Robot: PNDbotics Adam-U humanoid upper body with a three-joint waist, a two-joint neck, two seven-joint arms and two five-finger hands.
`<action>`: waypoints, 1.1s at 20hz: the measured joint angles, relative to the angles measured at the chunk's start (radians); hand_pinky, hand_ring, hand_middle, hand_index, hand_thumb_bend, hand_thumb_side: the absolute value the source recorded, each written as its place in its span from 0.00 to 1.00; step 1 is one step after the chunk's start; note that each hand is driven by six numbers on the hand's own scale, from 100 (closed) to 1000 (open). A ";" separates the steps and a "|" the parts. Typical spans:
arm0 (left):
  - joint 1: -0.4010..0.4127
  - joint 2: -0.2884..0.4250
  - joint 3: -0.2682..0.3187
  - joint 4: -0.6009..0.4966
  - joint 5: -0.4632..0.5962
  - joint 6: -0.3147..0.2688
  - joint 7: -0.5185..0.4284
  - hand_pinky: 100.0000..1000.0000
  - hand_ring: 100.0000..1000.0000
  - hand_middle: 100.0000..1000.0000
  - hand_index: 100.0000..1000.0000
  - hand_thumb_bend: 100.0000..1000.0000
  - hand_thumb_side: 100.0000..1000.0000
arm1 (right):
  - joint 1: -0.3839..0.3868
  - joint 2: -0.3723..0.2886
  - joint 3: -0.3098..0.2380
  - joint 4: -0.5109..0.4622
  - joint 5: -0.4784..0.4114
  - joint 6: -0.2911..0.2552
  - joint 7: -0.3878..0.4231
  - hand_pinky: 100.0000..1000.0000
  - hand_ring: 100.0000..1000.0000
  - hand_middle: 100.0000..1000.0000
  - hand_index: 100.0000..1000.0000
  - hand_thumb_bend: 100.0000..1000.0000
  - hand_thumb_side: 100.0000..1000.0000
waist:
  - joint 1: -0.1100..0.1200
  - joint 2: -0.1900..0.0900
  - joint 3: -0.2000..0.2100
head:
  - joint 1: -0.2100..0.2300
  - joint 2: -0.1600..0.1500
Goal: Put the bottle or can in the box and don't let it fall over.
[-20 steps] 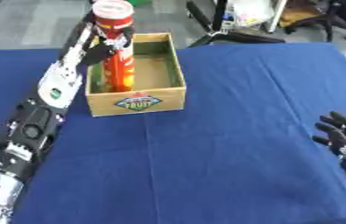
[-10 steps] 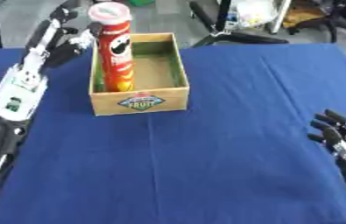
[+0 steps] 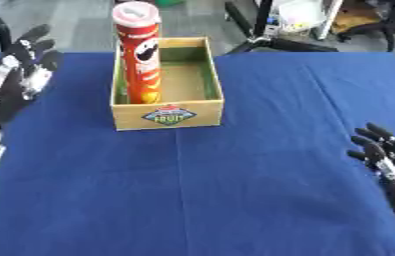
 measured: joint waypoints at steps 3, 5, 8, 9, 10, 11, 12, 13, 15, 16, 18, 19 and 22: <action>0.082 -0.038 0.040 -0.051 0.005 -0.008 -0.019 0.78 1.00 1.00 1.00 0.26 0.78 | 0.000 0.000 0.000 0.000 0.000 0.000 0.000 0.79 0.89 0.83 0.90 0.50 0.36 | 0.000 0.000 0.005 | -0.001 0.000; 0.119 -0.071 0.062 -0.066 0.010 -0.008 -0.017 0.77 1.00 1.00 0.98 0.25 0.77 | 0.000 0.000 -0.003 0.000 0.000 0.000 -0.001 0.79 0.89 0.83 0.90 0.50 0.36 | -0.001 0.000 0.010 | -0.001 0.000; 0.163 -0.130 0.084 -0.073 0.030 -0.006 0.009 0.76 1.00 1.00 0.98 0.22 0.80 | 0.000 0.000 -0.006 0.000 0.000 0.001 -0.002 0.79 0.89 0.83 0.90 0.50 0.36 | -0.002 0.000 0.010 | -0.001 0.003; 0.176 -0.150 0.088 -0.073 0.035 -0.005 0.018 0.76 1.00 1.00 0.98 0.22 0.81 | 0.000 0.000 -0.006 0.000 0.000 0.001 -0.002 0.79 0.89 0.83 0.90 0.50 0.36 | -0.002 0.000 0.010 | -0.001 0.005; 0.185 -0.168 0.091 -0.073 0.039 -0.002 0.028 0.76 1.00 1.00 0.97 0.21 0.81 | 0.001 0.000 -0.006 0.000 0.000 0.002 -0.002 0.79 0.89 0.83 0.90 0.50 0.36 | -0.003 0.000 0.011 | -0.001 0.007; 0.192 -0.186 0.094 -0.072 0.041 0.002 0.036 0.76 1.00 1.00 0.97 0.21 0.82 | 0.001 0.000 -0.006 0.000 0.000 0.002 -0.003 0.79 0.89 0.83 0.90 0.50 0.36 | -0.003 0.000 0.013 | -0.001 0.008; 0.197 -0.201 0.095 -0.071 0.041 0.006 0.043 0.76 1.00 1.00 0.97 0.21 0.82 | 0.001 0.000 -0.006 0.000 0.000 0.002 -0.003 0.79 0.89 0.83 0.90 0.50 0.36 | -0.004 -0.001 0.017 | -0.001 0.009; 0.203 -0.214 0.097 -0.068 0.041 0.010 0.049 0.76 1.00 1.00 0.97 0.20 0.83 | 0.001 0.000 -0.006 0.000 0.000 0.002 -0.003 0.79 0.89 0.83 0.90 0.50 0.36 | -0.004 -0.002 0.018 | -0.001 0.010; 0.206 -0.234 0.101 -0.062 0.041 0.018 0.057 0.76 1.00 1.00 0.97 0.20 0.83 | 0.005 0.000 -0.006 0.000 0.000 0.002 -0.003 0.79 0.89 0.83 0.90 0.50 0.36 | -0.005 -0.006 0.019 | 0.000 0.014; 0.206 -0.240 0.102 -0.059 0.040 0.021 0.060 0.76 1.00 1.00 0.97 0.19 0.84 | 0.007 0.000 -0.006 0.000 0.000 0.002 -0.005 0.79 0.89 0.83 0.90 0.50 0.36 | -0.005 -0.006 0.019 | 0.001 0.017; 0.206 -0.248 0.103 -0.057 0.039 0.025 0.063 0.76 1.00 1.00 0.96 0.19 0.84 | 0.009 0.000 -0.006 0.000 0.000 0.002 -0.006 0.79 0.89 0.83 0.90 0.50 0.36 | -0.005 -0.007 0.022 | 0.004 0.019; 0.206 -0.249 0.103 -0.055 0.039 0.026 0.063 0.76 1.00 1.00 0.96 0.19 0.84 | 0.009 0.000 -0.006 0.000 0.000 0.002 -0.006 0.79 0.89 0.83 0.89 0.49 0.36 | -0.005 -0.007 0.022 | 0.005 0.022; 0.205 -0.257 0.102 -0.052 0.038 0.030 0.062 0.76 1.00 1.00 0.96 0.18 0.85 | 0.009 0.000 -0.006 0.000 0.000 0.002 -0.006 0.79 0.89 0.83 0.89 0.50 0.36 | -0.006 -0.009 0.023 | 0.008 0.026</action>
